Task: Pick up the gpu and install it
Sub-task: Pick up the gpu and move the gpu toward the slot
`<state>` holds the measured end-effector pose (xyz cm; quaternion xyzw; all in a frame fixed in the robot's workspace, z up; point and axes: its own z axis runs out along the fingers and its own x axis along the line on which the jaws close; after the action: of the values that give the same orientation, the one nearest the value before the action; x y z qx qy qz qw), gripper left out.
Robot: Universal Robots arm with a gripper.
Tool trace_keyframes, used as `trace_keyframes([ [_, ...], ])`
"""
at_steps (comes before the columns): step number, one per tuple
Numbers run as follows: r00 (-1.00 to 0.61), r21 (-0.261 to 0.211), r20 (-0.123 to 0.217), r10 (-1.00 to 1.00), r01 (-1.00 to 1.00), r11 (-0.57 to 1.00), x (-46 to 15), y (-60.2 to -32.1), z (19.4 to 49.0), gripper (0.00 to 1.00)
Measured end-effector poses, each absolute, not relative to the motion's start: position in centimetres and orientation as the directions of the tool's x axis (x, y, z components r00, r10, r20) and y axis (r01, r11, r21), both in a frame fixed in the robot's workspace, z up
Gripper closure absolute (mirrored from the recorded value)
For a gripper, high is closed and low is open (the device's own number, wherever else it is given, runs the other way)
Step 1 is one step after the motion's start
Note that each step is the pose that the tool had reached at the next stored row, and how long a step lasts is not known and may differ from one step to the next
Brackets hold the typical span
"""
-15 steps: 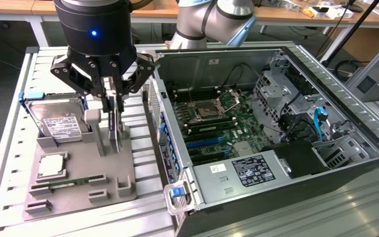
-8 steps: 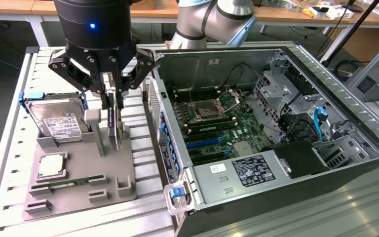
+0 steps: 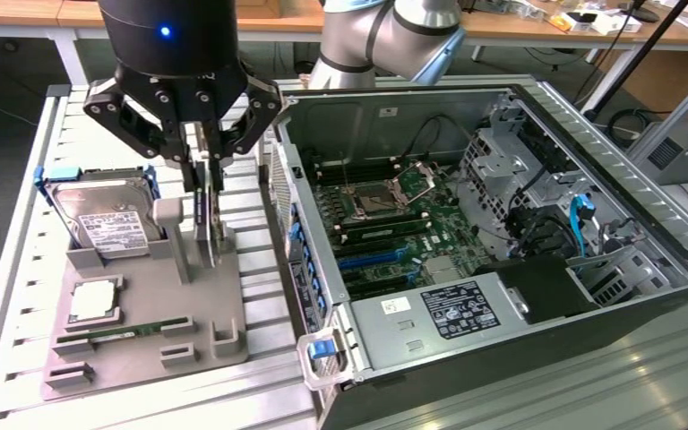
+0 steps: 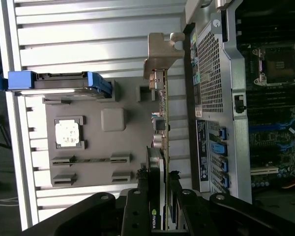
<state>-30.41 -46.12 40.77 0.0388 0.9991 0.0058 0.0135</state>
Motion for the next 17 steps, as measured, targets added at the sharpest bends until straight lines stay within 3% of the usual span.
trace_keyframes([
  [17,-0.997,0.013,-0.027,0.078,0.077,0.997,-30.4,-46.1,42.4,0.73],
])
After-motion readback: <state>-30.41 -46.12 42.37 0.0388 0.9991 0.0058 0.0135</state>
